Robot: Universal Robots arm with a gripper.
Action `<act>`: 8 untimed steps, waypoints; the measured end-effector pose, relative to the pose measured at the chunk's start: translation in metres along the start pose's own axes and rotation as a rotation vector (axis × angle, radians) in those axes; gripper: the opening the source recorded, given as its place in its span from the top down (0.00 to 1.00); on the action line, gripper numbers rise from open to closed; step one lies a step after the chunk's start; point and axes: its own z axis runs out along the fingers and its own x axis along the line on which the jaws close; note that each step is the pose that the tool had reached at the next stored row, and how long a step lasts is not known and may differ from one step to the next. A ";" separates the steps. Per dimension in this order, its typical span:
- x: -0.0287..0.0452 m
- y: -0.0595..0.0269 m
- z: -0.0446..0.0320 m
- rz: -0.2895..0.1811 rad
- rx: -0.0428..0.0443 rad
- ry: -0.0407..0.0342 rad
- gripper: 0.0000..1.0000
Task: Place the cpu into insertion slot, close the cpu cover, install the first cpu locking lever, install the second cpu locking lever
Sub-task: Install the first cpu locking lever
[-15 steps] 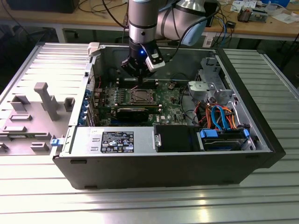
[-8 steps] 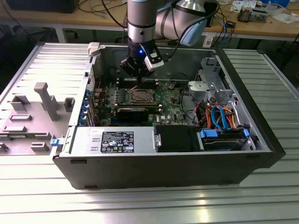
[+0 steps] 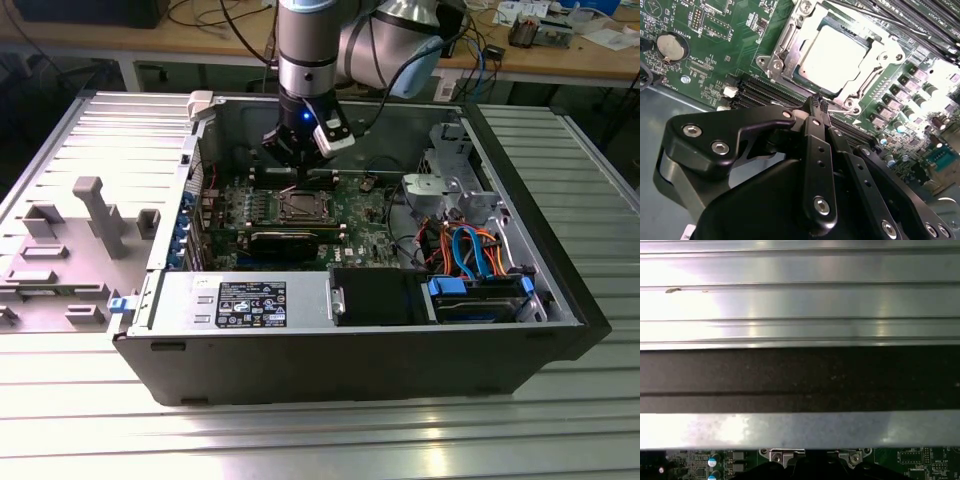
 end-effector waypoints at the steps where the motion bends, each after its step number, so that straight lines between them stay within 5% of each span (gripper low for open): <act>1: -0.0009 0.0000 0.0019 0.000 0.0000 0.0000 0.89; 8: -0.0068 -0.0001 0.0058 0.000 0.0001 0.0000 0.89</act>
